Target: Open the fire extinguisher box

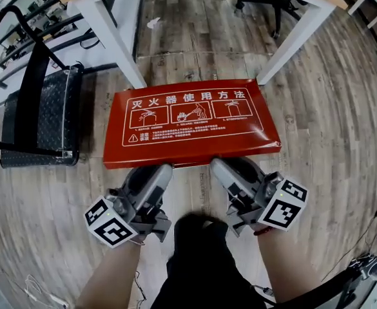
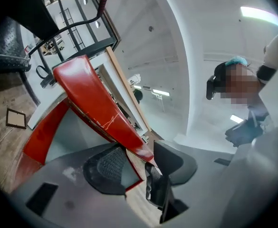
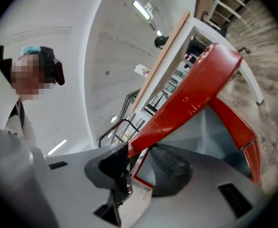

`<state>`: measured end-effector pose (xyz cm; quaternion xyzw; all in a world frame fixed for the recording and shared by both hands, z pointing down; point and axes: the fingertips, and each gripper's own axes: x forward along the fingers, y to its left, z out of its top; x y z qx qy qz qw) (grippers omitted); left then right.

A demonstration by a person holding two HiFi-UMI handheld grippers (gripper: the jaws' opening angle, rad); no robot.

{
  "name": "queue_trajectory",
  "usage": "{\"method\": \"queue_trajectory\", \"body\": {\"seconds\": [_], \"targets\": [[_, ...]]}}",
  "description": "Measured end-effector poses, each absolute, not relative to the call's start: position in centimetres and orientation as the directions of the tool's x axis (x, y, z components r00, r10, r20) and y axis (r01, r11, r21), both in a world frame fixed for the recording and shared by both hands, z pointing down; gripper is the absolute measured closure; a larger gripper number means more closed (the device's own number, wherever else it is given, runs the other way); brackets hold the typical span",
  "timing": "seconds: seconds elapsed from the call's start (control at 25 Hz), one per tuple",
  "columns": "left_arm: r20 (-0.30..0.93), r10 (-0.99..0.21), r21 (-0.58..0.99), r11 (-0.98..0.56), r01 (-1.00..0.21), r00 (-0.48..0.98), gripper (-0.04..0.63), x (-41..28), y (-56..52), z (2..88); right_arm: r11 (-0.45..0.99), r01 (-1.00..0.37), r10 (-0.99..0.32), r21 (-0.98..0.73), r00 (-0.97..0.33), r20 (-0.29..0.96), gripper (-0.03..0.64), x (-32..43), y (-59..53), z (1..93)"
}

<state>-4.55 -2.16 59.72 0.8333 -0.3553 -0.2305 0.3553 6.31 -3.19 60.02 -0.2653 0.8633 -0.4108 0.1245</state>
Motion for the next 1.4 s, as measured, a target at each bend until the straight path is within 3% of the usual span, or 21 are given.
{"method": "queue_trajectory", "body": {"seconds": [0.16, 0.56, 1.0, 1.4], "targets": [[-0.108, -0.772, 0.803, -0.439, -0.404, 0.626, 0.435, -4.7, -2.2, 58.4, 0.401, -0.323, -0.624, -0.857, -0.781, 0.002, 0.491, 6.8, -3.4, 58.6], [-0.036, -0.786, 0.844, -0.355, -0.402, 0.617, 0.494, -5.3, -7.0, 52.9, 0.283, -0.256, -0.671, -0.924, -0.742, 0.000, 0.525, 6.7, -8.3, 52.5], [-0.016, -0.837, 0.882, -0.270, -0.386, 0.548, 0.513, -6.7, -13.9, 48.3, 0.200, -0.025, -0.645, -0.979, -0.756, -0.112, 0.569, 4.8, -15.4, 47.4], [-0.012, -0.867, 0.903, -0.223, -0.368, 0.498, 0.528, -7.4, -18.3, 46.7, 0.136, -0.021, -0.626, -0.991, -0.776, -0.069, 0.584, 4.2, -19.8, 46.0]]}}
